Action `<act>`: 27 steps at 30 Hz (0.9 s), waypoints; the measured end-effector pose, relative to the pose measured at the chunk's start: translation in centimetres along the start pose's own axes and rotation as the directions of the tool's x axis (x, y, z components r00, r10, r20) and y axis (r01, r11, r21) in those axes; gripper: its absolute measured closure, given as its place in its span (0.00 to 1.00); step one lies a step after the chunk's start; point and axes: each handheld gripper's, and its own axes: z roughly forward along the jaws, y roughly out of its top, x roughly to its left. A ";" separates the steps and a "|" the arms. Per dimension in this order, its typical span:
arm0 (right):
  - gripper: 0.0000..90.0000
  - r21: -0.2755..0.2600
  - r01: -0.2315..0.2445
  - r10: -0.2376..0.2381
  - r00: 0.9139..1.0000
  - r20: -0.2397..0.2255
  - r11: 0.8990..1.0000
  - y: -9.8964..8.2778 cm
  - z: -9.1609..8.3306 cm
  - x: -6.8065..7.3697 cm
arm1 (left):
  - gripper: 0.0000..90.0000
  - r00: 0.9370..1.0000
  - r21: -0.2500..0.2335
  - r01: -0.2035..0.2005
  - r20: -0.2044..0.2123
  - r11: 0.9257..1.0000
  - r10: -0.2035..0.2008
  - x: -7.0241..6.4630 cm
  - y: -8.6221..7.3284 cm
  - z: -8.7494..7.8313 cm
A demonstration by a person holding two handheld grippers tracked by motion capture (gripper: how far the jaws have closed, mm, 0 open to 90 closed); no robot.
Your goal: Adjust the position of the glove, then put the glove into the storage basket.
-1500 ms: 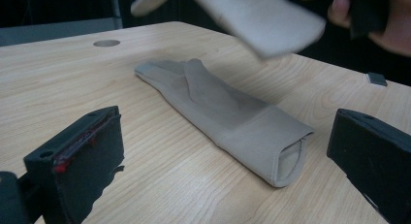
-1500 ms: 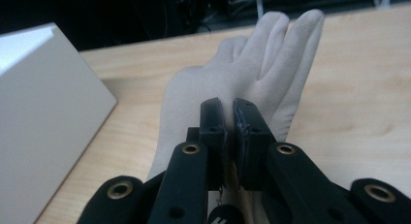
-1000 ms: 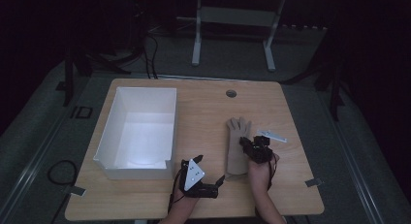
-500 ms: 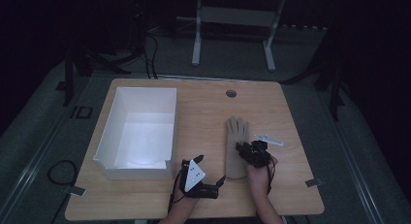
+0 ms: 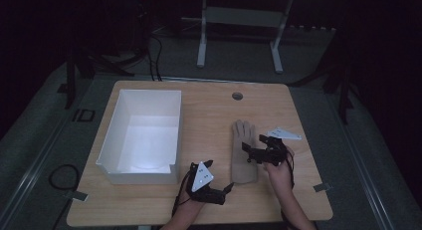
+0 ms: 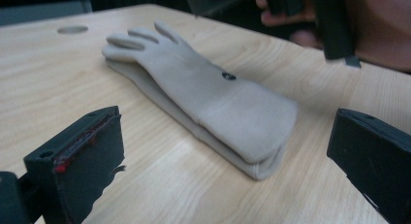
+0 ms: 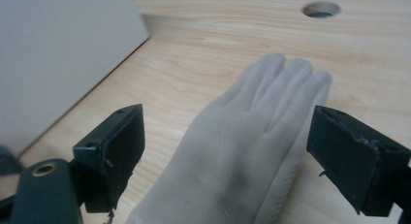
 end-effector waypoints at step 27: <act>0.15 0.077 0.103 -0.096 0.991 -0.098 0.992 0.5 -2.4 -4.4 | 0.14 0.974 0.140 -0.060 0.226 0.988 0.027 -0.3 2.3 1.7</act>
